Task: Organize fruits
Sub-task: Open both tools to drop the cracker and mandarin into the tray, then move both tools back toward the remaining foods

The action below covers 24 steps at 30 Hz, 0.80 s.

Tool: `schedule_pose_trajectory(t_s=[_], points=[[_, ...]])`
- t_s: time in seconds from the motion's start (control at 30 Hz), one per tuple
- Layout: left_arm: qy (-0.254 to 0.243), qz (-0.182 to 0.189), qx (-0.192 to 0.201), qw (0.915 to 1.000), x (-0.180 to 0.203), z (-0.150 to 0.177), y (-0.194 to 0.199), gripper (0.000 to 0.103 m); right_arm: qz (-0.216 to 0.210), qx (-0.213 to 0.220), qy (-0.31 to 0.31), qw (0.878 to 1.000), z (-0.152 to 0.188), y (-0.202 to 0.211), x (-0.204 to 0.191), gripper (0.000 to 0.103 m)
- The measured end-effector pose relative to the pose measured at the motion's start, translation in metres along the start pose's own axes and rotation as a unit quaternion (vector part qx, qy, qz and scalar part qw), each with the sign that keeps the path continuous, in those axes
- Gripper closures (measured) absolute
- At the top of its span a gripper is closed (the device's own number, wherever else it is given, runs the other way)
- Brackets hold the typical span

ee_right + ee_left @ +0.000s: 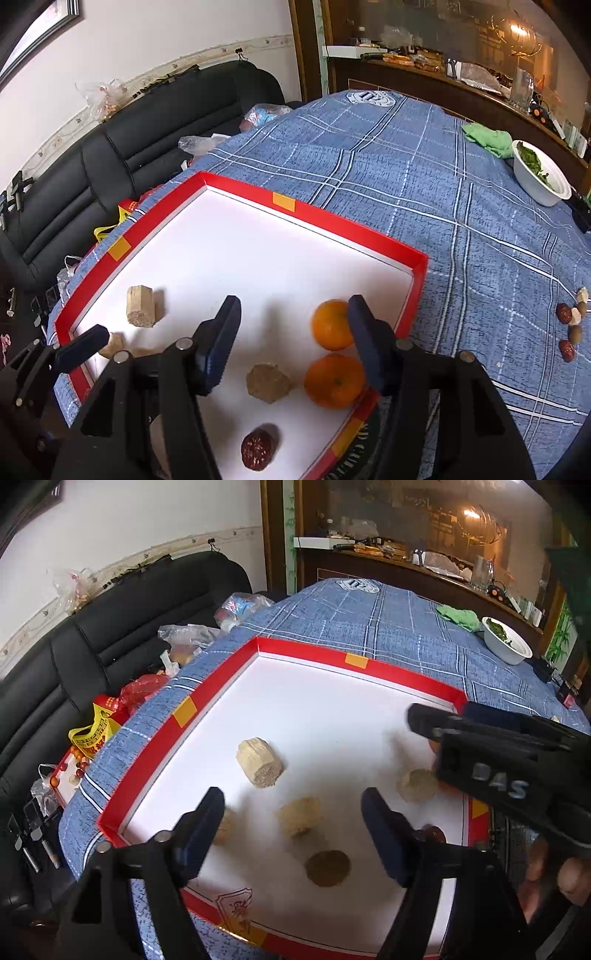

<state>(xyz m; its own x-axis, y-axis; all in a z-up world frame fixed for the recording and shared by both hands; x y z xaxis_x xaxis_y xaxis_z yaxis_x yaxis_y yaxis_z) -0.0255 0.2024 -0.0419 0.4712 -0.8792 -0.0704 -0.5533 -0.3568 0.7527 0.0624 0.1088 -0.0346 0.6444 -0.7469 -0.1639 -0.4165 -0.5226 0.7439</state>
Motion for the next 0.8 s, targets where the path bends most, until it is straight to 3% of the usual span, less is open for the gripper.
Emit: schedule_pose_trajectory(t_s=[0.3,0.53,0.7,0.8], points=[[0.021,0.028,0.033,0.9988,0.009,-0.005,0.019,0.023,0.01,0.051,-0.035,0.998,0.011,0.053,0.031,0.035],[-0.026,0.077,0.043,0.9958,0.061,-0.01,0.026,0.023,0.093,0.081,-0.123,0.985,0.058,0.102,0.128,0.033],[-0.063,0.104,0.041,0.9917,0.103,-0.011,0.027,0.023,0.14,0.063,-0.201,0.968,0.089,0.112,0.203,0.034],[-0.081,0.109,0.037,0.9901,0.121,-0.011,0.026,0.023,0.152,0.052,-0.218,0.963,0.095,0.108,0.229,0.04]])
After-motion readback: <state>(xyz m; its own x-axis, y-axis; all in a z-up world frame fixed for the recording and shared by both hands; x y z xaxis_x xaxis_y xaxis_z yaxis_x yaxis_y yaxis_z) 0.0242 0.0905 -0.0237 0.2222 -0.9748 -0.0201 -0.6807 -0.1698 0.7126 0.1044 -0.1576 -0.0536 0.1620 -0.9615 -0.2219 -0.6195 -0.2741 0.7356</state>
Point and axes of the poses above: each gripper's, at about its wrist camera, not at the fingertips, and y roughly against the way its jaws point, x to its right, z to its underside, the point moved 3 cm from there along -y, roughly the way its jaws point, and after that the axes turned 3 degrees about -z, right-handed, at the moved point
